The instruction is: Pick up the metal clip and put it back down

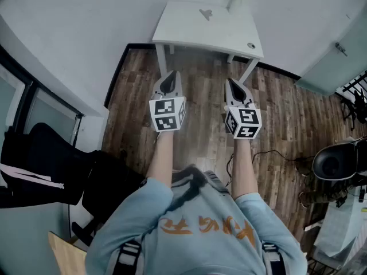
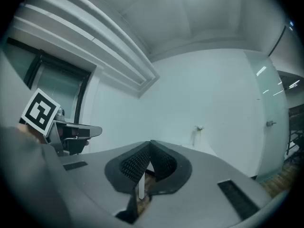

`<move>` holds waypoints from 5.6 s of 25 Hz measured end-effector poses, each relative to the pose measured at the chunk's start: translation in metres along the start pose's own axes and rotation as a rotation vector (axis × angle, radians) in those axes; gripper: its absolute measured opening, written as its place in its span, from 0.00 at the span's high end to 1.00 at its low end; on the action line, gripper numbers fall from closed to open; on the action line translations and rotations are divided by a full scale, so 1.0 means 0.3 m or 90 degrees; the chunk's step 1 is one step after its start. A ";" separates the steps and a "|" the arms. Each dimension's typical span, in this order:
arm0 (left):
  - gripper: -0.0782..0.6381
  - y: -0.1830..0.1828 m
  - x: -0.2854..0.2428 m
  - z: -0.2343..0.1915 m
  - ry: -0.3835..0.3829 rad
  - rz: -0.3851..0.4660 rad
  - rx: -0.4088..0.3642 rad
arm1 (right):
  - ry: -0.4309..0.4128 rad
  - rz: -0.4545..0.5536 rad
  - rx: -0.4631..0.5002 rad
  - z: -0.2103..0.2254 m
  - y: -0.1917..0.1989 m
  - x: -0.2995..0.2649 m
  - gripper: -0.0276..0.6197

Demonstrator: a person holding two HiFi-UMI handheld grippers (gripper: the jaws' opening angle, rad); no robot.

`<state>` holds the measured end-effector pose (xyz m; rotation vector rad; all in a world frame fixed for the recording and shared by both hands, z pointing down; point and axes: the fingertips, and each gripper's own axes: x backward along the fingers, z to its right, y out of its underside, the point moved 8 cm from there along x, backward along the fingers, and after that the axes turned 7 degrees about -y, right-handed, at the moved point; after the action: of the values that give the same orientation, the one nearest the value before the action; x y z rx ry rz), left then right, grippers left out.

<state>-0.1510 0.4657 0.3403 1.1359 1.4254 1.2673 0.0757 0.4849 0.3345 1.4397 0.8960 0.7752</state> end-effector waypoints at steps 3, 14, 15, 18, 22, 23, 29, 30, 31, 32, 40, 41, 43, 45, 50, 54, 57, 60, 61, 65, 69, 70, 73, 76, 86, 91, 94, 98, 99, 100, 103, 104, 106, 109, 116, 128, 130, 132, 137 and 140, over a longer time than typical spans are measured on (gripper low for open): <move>0.86 0.002 -0.036 -0.015 0.008 -0.001 -0.003 | 0.001 0.007 -0.005 0.001 0.002 -0.048 0.94; 0.86 0.070 -0.161 -0.209 -0.004 -0.031 0.039 | 0.004 -0.002 -0.028 -0.026 0.040 -0.231 0.94; 0.86 0.067 -0.174 -0.217 -0.003 -0.032 0.041 | 0.008 -0.008 -0.030 -0.018 0.045 -0.238 0.94; 0.86 0.041 -0.209 -0.203 0.013 -0.025 0.036 | 0.024 -0.013 -0.050 0.025 0.045 -0.251 0.94; 0.86 0.037 -0.281 -0.185 0.025 -0.030 0.034 | 0.014 -0.016 -0.049 0.069 0.033 -0.315 0.94; 0.86 0.044 -0.298 -0.187 0.022 -0.033 0.037 | 0.007 -0.019 -0.047 0.081 0.034 -0.338 0.94; 0.86 0.068 -0.503 -0.322 -0.047 -0.006 0.020 | -0.024 -0.004 -0.058 0.238 0.107 -0.596 0.94; 0.86 0.079 -0.548 -0.354 -0.053 -0.006 0.023 | -0.015 -0.005 -0.068 0.287 0.139 -0.641 0.94; 0.86 0.086 -0.602 -0.373 -0.054 -0.002 0.021 | -0.006 -0.006 -0.078 0.344 0.166 -0.693 0.94; 0.86 0.089 -0.667 -0.380 -0.055 0.002 0.013 | 0.002 -0.005 -0.086 0.403 0.187 -0.757 0.94; 0.86 0.064 -1.387 -0.246 -0.012 -0.051 -0.044 | -0.054 0.010 -0.095 0.785 0.160 -1.400 0.94; 0.86 0.066 -1.477 -0.236 -0.009 -0.063 -0.046 | -0.058 0.002 -0.089 0.837 0.163 -1.468 0.94; 0.86 0.073 -1.622 -0.228 -0.018 -0.086 -0.043 | -0.062 -0.025 -0.078 0.943 0.185 -1.568 0.94; 0.86 0.067 -1.725 -0.214 -0.025 -0.096 -0.039 | -0.043 -0.040 -0.098 1.067 0.203 -1.615 0.94; 0.86 0.051 -1.893 -0.175 -0.002 -0.111 -0.029 | -0.001 -0.018 -0.145 1.258 0.196 -1.673 0.94; 0.86 0.063 -1.968 -0.151 0.015 -0.123 -0.042 | -0.027 -0.013 -0.138 1.257 0.192 -1.738 0.94; 0.86 0.066 -2.019 -0.144 0.024 -0.131 -0.043 | -0.033 -0.009 -0.145 1.261 0.201 -1.755 0.94; 0.86 0.103 -2.064 -0.128 0.034 -0.148 -0.033 | -0.026 -0.029 -0.155 1.267 0.244 -1.752 0.94; 0.86 0.123 -2.078 -0.120 0.040 -0.159 -0.031 | -0.026 -0.040 -0.159 1.266 0.266 -1.752 0.94; 0.86 0.221 -2.127 -0.081 0.064 -0.209 -0.021 | -0.023 -0.086 -0.182 1.271 0.360 -1.762 0.94; 0.86 0.289 -2.173 -0.080 0.071 -0.239 -0.006 | -0.034 -0.116 -0.190 1.276 0.427 -1.809 0.94; 0.86 0.303 -2.179 -0.088 0.072 -0.248 -0.005 | -0.035 -0.122 -0.193 1.273 0.446 -1.825 0.94; 0.86 0.340 -2.191 -0.105 0.070 -0.271 0.001 | -0.029 -0.140 -0.199 1.280 0.497 -1.874 0.94; 0.86 0.374 -2.204 -0.123 0.068 -0.285 0.010 | -0.032 -0.153 -0.193 1.296 0.526 -1.925 0.94; 0.86 0.420 -2.322 -0.189 0.060 -0.313 0.034 | -0.016 -0.202 -0.188 1.388 0.589 -2.116 0.94; 0.86 0.449 -2.371 -0.214 0.065 -0.328 0.043 | -0.012 -0.227 -0.196 1.428 0.625 -2.200 0.90; 0.86 0.467 -2.402 -0.234 0.070 -0.336 0.050 | -0.010 -0.238 -0.191 1.444 0.639 -2.252 0.86; 0.86 0.474 -2.444 -0.248 0.075 -0.341 0.058 | -0.026 -0.252 -0.198 1.477 0.664 -2.332 0.82; 0.86 0.475 -2.454 -0.250 0.078 -0.343 0.056 | -0.025 -0.255 -0.206 1.488 0.674 -2.350 0.81; 0.86 0.478 -2.464 -0.253 0.081 -0.345 0.056 | -0.024 -0.259 -0.214 1.499 0.684 -2.368 0.80; 0.86 0.489 -2.497 -0.274 0.083 -0.352 0.057 | -0.023 -0.275 -0.230 1.527 0.717 -2.429 0.74; 0.86 0.492 -2.505 -0.283 0.082 -0.352 0.057 | -0.024 -0.280 -0.235 1.533 0.729 -2.449 0.73; 0.86 0.493 -2.520 -0.304 0.080 -0.351 0.053 | -0.029 -0.290 -0.248 1.543 0.752 -2.486 0.72; 0.86 0.496 -2.537 -0.330 0.075 -0.351 0.055 | -0.032 -0.307 -0.249 1.554 0.786 -2.523 0.72; 0.86 0.511 -2.561 -0.409 0.063 -0.358 0.063 | -0.045 -0.319 -0.283 1.535 0.824 -2.590 0.75; 0.86 0.479 -2.503 -0.446 0.032 -0.337 0.074 | -0.084 -0.310 -0.248 1.439 0.741 -2.600 0.90; 0.86 0.458 -2.472 -0.440 0.028 -0.330 0.074 | -0.092 -0.311 -0.218 1.409 0.711 -2.570 0.90; 0.86 0.429 -2.440 -0.441 0.022 -0.316 0.073 | -0.093 -0.295 -0.192 1.384 0.653 -2.531 0.90; 0.86 0.347 -2.374 -0.411 0.010 -0.264 0.074 | -0.082 -0.226 -0.146 1.342 0.475 -2.418 0.90; 0.86 0.303 -2.329 -0.376 0.012 -0.238 0.074 | -0.055 -0.189 -0.126 1.308 0.381 -2.316 0.90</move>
<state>-0.1261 -0.2356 0.4700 0.8795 1.6522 0.9446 0.0948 -0.3118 0.4542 1.1270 0.9141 0.5585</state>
